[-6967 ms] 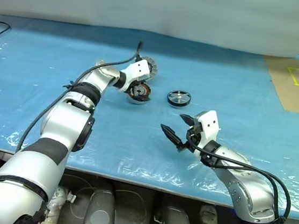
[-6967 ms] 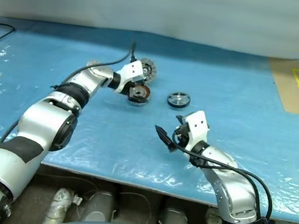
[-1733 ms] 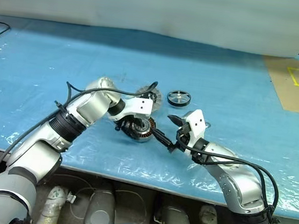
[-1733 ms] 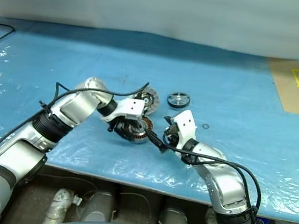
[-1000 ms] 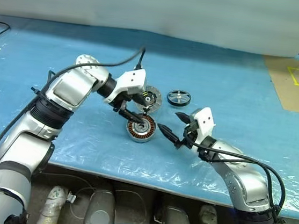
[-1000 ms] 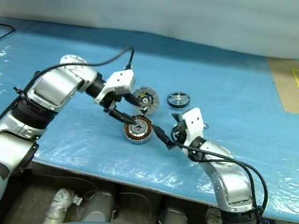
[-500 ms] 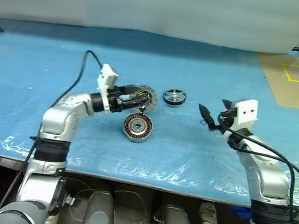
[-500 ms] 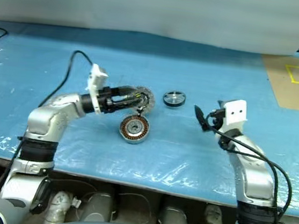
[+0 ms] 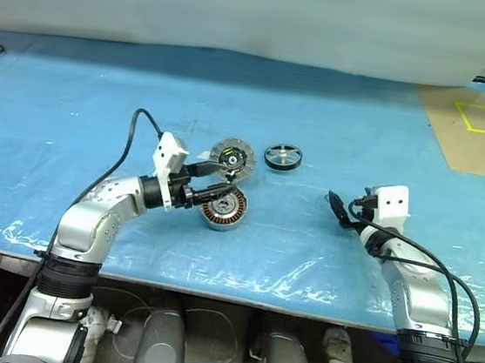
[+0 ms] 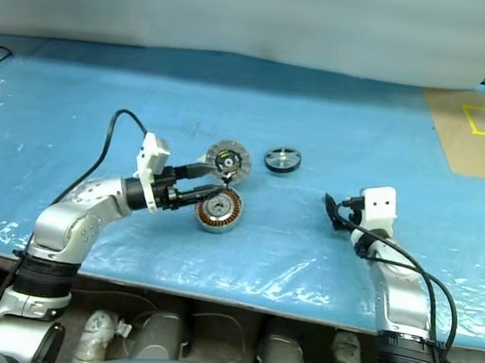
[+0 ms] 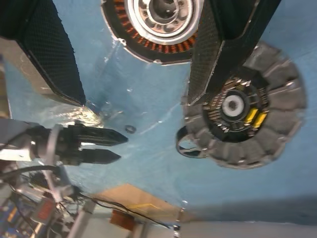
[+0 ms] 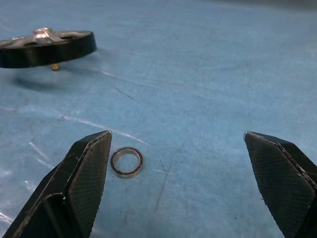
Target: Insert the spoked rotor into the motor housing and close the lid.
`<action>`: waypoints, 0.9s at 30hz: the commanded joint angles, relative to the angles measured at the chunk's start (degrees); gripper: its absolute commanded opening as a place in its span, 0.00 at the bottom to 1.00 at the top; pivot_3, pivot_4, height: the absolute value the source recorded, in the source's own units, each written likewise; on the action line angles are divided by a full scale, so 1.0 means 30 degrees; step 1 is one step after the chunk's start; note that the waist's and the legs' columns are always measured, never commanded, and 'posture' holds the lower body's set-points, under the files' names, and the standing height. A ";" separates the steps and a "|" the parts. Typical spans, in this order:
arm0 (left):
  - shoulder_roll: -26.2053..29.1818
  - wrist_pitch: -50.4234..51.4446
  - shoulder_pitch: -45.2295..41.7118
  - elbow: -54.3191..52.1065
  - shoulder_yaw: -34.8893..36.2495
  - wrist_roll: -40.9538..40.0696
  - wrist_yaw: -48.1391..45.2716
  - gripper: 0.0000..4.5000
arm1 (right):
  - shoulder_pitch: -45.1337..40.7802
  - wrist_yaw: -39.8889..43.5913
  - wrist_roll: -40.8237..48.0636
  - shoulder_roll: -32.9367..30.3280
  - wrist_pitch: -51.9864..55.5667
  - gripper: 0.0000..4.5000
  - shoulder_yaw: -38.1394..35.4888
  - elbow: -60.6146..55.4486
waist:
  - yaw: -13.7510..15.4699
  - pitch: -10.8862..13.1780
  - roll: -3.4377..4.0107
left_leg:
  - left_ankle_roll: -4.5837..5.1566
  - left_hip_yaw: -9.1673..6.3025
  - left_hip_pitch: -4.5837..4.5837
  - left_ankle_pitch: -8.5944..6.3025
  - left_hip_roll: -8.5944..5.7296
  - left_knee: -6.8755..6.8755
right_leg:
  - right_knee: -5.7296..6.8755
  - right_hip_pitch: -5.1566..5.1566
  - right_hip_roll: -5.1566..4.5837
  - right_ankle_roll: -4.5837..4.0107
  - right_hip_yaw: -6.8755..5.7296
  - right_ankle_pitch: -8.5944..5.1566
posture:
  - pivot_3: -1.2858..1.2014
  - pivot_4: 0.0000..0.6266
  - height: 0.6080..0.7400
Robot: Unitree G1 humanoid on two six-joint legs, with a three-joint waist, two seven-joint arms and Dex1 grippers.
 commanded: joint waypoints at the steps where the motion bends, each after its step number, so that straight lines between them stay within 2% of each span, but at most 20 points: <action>1: 0.0646 -0.0609 -0.0186 -0.0326 0.0022 -0.0435 -0.0774 0.77 | -0.0053 0.0428 -0.0040 0.0278 -0.0811 1.00 0.0438 0.0142 | -0.0029 0.0000 0.0001 | 0.0000 0.0004 -0.0001 0.0000 -0.0001 0.0000 | 0.0000 -0.0002 0.0000 -0.0013 0.0001 0.0007 | 0.52 0.24 1.00; 9: 0.1120 -0.1500 -0.0777 0.1235 -0.0707 -0.0050 -0.1541 0.77 | 0.0321 0.0414 -0.0422 0.1022 -0.1314 1.00 0.1211 0.0137 | -0.0025 -0.0001 0.0002 | 0.0000 0.0013 0.0020 0.0000 0.0003 0.0013 | 0.0024 0.0006 -0.0009 -0.0001 0.0026 0.0003 | 0.52 0.24 1.00; 16: 0.1213 -0.1703 -0.0939 0.1504 -0.1119 0.0018 -0.1668 0.77 | 0.0019 -0.0071 -0.0707 0.0969 -0.1807 1.00 0.0894 0.1903 | -0.0023 -0.0002 -0.0001 | 0.0000 0.0017 0.0049 0.0000 0.0003 0.0013 | 0.0026 0.0028 -0.0006 -0.0056 0.0029 0.0035 | 0.52 0.24 1.00; 20: 0.1239 -0.1765 -0.1025 0.1586 -0.1060 -0.0007 -0.1565 0.77 | -0.0086 0.0003 -0.0787 0.0995 -0.2083 0.80 0.1060 0.2326 | -0.0023 -0.0004 -0.0005 | 0.0000 0.0019 0.0123 -0.0001 0.0003 0.0014 | 0.0026 0.0100 -0.0007 0.0003 0.0030 0.0001 | 0.52 0.24 1.00; 27: 0.1497 -0.2346 -0.1123 0.2216 -0.1072 0.0330 -0.1739 0.77 | -0.0042 0.0085 -0.0853 0.1149 -0.2057 0.26 0.1394 0.2314 | -0.0022 -0.0008 -0.0011 | 0.0000 0.0023 0.0173 -0.0001 0.0002 0.0013 | 0.0026 0.0139 -0.0006 0.0007 0.0037 -0.0002 | 0.52 0.24 1.00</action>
